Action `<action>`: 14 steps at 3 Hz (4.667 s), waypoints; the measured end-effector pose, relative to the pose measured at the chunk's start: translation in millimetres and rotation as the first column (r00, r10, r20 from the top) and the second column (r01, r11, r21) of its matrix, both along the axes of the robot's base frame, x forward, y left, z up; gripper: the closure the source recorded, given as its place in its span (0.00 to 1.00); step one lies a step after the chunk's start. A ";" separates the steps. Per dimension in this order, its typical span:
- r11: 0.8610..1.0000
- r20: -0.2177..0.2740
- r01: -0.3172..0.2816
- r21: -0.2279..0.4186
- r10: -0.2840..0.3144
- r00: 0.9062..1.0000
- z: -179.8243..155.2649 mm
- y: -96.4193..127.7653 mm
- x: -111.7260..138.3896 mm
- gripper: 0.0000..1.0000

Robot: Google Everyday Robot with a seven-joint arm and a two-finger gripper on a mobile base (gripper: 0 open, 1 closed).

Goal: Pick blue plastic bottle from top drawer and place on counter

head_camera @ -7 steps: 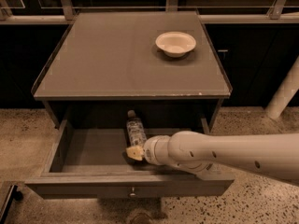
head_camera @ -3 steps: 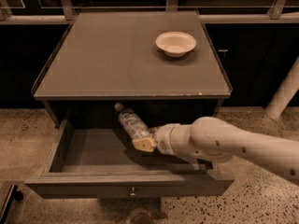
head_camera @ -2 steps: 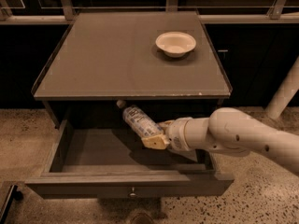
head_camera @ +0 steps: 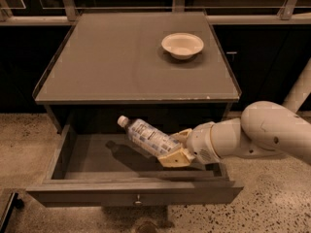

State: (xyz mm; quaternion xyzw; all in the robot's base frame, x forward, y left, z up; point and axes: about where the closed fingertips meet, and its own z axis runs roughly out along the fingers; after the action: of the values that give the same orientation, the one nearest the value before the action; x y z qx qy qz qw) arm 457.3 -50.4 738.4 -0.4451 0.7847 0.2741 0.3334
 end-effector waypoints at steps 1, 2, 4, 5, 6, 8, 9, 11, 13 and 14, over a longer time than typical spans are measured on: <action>1.000 0.000 -0.002 0.001 0.002 1.000 -0.2 0.6 0.1 1.00; 0.999 0.078 -0.036 0.027 0.033 0.996 21.0 -3.8 4.1 1.00; 0.990 0.344 -0.136 0.029 0.118 0.931 119.3 -24.7 12.3 1.00; 0.988 0.399 -0.150 0.046 0.119 0.909 160.2 -37.6 37.2 1.00; 0.988 0.399 -0.151 0.046 0.120 0.909 159.8 -37.3 37.0 1.00; 0.978 0.395 -0.200 0.056 0.162 0.904 146.7 -30.2 85.3 1.00; 0.975 0.387 -0.213 0.059 0.174 0.906 140.1 -27.0 115.9 1.00; 0.980 0.382 -0.194 0.045 0.163 0.910 136.9 -29.7 162.9 1.00; 0.987 0.378 -0.157 0.035 0.132 0.916 132.8 -35.8 176.8 0.82; 0.987 0.378 -0.157 0.035 0.132 0.916 132.8 -35.8 176.8 0.59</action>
Offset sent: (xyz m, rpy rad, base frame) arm 0.0135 -0.0212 0.0864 0.1141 -0.3114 0.1274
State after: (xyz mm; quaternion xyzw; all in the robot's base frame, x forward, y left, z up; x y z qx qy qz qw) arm 634.1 -86.2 871.2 -0.5349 0.6622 0.2330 0.4701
